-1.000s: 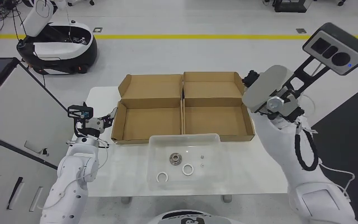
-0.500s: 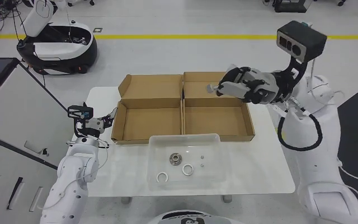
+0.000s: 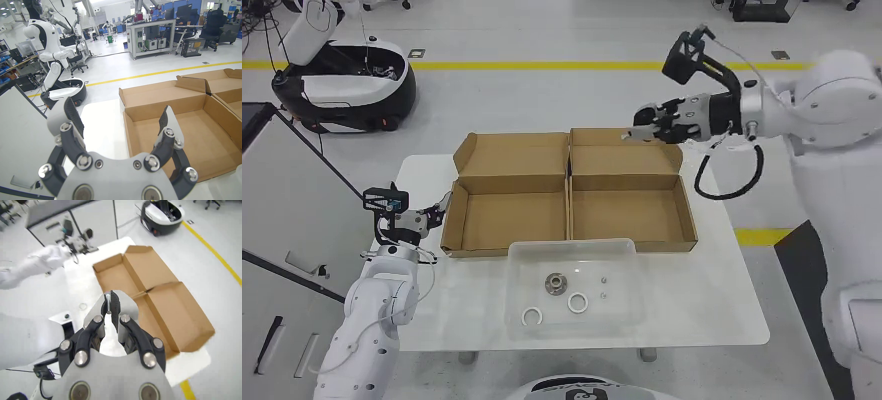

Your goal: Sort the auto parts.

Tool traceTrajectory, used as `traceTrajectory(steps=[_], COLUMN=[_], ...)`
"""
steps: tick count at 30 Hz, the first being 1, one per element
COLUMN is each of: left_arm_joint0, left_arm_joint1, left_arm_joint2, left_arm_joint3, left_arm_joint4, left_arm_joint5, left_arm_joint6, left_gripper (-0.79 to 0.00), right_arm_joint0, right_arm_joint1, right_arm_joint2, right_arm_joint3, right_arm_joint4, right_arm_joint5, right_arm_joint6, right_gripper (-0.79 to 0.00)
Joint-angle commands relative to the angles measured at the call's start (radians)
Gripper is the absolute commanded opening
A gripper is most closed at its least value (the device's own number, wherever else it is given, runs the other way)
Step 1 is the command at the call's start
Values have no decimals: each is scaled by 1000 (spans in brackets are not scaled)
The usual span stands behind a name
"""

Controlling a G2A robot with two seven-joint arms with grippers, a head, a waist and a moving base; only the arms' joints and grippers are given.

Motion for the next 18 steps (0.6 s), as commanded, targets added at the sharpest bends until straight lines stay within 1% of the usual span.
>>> traceTrajectory(steps=[1, 4, 7, 11, 14, 18], left_arm_joint0=[0, 0, 0, 0, 0, 0], left_arm_joint1=[0, 0, 0, 0, 0, 0], left_arm_joint2=[0, 0, 0, 0, 0, 0], left_arm_joint3=[0, 0, 0, 0, 0, 0], left_arm_joint4=[0, 0, 0, 0, 0, 0], left_arm_joint5=[0, 0, 0, 0, 0, 0], left_arm_joint6=[0, 0, 0, 0, 0, 0], left_gripper=[0, 0, 0, 0, 0, 0], right_arm_joint0=[93, 215, 329, 443, 502, 537], right_arm_joint1=[22, 46, 59, 57, 48, 32], right_arm_joint2=[-142, -334, -528, -737, -863, -974], right_arm_joint3=[71, 174, 244, 325, 373, 420], right_arm_joint4=[-80, -156, -240, -246, -242, -205], right_arm_joint5=[-29, -87, -138, -193, -221, -246], right_arm_joint6=[-29, -87, -138, -193, -222, -247], right_gripper=[-785, -785, -785, -785, -785, -785])
